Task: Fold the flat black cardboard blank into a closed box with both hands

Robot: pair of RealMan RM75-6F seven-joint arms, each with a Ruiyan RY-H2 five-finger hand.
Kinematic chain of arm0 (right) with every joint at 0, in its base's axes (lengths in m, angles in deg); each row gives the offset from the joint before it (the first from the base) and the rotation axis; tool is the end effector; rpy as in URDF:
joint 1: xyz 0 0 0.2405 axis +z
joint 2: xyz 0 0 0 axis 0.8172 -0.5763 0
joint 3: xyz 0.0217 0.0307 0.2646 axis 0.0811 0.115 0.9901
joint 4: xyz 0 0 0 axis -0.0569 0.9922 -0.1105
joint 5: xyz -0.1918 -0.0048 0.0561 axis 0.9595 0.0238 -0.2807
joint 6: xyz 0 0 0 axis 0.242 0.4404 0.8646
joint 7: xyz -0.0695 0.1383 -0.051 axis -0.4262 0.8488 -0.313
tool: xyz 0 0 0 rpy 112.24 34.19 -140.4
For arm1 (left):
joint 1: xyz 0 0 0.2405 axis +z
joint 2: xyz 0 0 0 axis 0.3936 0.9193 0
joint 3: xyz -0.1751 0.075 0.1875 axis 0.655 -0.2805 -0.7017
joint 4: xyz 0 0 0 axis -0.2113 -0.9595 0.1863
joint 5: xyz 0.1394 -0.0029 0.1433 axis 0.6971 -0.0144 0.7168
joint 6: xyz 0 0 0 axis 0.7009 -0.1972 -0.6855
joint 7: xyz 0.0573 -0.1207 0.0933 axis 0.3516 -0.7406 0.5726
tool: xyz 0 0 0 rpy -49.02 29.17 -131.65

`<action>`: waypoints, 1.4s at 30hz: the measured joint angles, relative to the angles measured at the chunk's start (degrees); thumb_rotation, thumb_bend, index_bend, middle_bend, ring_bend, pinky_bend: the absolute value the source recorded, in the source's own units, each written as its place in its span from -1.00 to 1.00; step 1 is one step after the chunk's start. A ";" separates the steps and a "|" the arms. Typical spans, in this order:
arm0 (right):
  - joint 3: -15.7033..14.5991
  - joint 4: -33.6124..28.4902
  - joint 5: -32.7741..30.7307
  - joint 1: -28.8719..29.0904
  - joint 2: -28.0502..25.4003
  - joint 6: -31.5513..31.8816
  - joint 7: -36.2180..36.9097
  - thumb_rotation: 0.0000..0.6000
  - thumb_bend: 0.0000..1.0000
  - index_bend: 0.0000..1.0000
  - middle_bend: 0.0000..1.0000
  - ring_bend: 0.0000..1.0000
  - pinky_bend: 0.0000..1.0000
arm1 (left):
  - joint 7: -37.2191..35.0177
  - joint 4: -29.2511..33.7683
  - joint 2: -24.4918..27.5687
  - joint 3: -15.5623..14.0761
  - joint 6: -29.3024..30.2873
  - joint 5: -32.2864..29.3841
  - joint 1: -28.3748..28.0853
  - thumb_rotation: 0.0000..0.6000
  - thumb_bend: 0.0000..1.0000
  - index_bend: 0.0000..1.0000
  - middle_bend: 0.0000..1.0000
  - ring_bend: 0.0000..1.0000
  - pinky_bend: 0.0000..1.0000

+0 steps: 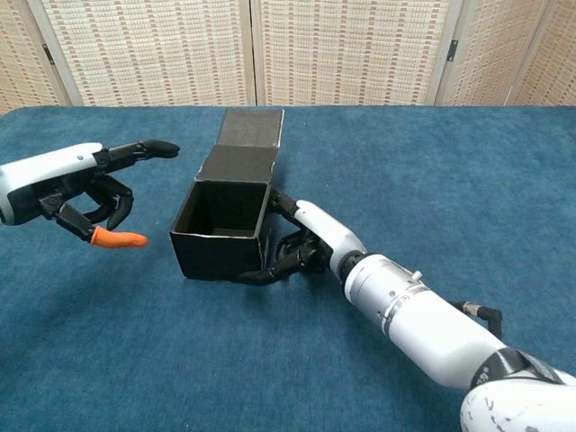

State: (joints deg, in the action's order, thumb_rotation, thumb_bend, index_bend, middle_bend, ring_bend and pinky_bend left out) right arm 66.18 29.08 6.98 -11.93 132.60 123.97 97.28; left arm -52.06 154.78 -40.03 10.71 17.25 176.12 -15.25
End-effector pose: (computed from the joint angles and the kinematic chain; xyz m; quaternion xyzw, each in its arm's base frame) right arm -0.1014 -0.3309 -0.1769 0.5254 -0.6649 0.5055 0.1623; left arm -0.2238 0.3417 0.0118 -0.6446 -0.5545 -0.4862 0.2015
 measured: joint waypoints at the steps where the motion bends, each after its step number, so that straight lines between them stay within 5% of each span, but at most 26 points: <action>1: -0.28 -0.63 0.18 -0.27 -0.35 0.17 0.04 1.00 -1.00 -1.00 -0.90 0.32 1.00 | -1.33 0.05 0.19 -0.01 -0.94 -0.22 -0.19 1.00 -0.54 -1.00 -0.99 0.34 0.78; 11: -1.57 -7.04 0.35 -3.09 -4.18 2.06 -1.62 1.00 -1.00 -1.00 -0.89 0.29 1.00 | -6.40 -3.41 -1.42 1.13 -7.95 -2.55 -1.81 1.00 -0.54 -1.00 -1.00 0.30 0.78; 19: -2.20 -16.02 -1.23 -6.79 -12.23 2.84 -3.63 1.00 -0.92 -1.00 -0.77 0.28 1.00 | -9.20 -6.16 -3.30 1.84 -11.40 -3.41 -2.84 1.00 -0.55 -1.00 -1.00 0.28 0.78; 30: 4.42 -37.40 -5.48 -10.87 -29.72 7.98 -7.21 1.00 -0.91 -1.00 -0.69 0.29 1.00 | -23.23 -11.00 -6.06 0.32 -16.45 -0.28 -6.29 1.00 -0.55 -1.00 -1.00 0.28 0.79; 37: 6.01 -39.21 -8.22 -11.09 -30.97 8.81 -9.30 1.00 -0.91 -1.00 -0.66 0.30 1.00 | -29.33 -15.40 -8.59 -0.99 -17.29 1.65 -7.83 1.00 -0.55 -0.98 -0.92 0.28 0.79; 42: 5.76 -38.39 -9.84 -11.18 -30.55 8.58 -9.78 1.00 -0.91 -1.00 -0.63 0.31 1.00 | -31.23 -17.58 -10.39 -1.10 -16.98 1.57 -7.92 1.00 -0.55 -0.63 -0.61 0.28 0.79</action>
State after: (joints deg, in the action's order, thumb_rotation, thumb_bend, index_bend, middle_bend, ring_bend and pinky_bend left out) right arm 71.94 -9.31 -2.86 -23.11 102.05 132.56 87.49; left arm -83.30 137.20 -50.43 9.61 0.26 177.69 -23.17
